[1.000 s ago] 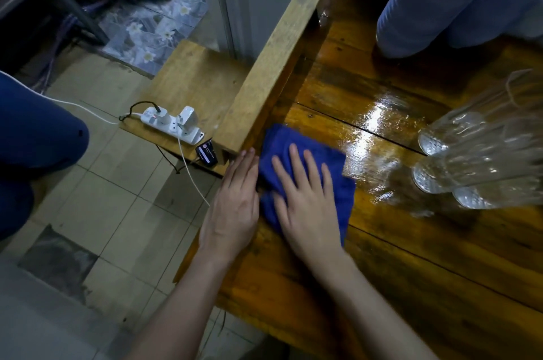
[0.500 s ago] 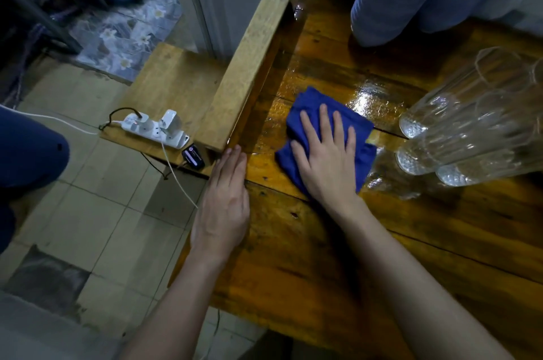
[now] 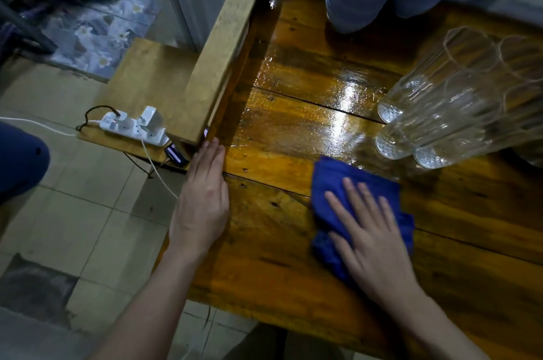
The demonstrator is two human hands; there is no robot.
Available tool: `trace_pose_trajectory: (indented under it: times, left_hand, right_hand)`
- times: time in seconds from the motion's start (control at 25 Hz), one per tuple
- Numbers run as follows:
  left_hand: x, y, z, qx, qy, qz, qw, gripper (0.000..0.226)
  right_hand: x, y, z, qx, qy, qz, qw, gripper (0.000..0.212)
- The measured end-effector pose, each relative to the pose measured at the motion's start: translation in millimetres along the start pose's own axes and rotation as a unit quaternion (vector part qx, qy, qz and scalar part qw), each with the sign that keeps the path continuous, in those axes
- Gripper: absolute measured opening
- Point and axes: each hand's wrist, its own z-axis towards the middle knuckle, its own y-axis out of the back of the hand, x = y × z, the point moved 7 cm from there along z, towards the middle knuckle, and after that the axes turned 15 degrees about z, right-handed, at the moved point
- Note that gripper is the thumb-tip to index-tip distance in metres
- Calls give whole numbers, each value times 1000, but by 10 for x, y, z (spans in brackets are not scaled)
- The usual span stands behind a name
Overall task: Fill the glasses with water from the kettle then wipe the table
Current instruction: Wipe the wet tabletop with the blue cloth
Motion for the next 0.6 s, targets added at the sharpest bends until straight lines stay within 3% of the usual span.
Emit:
trace_pose_trajectory:
  times: [0.12,0.32,0.48,0.6]
  left_hand:
    - [9,5,1,-2,2,8,1000,49]
    - [-17,25,-2,-7,2,24,1000,51]
    - [15,-13,36,-12,-8,13,1000,51]
    - [10,-5,34,-10,-6,13,1000,49]
  right_hand:
    - [-243,83,41,2,-31,-6,999,61]
    - [406,-41,700,-63,-114,8,991,64]
    - [1188,-377,673,-23,-8,32,999,64]
    - [1042,-411,246,-5,36,26,999,63]
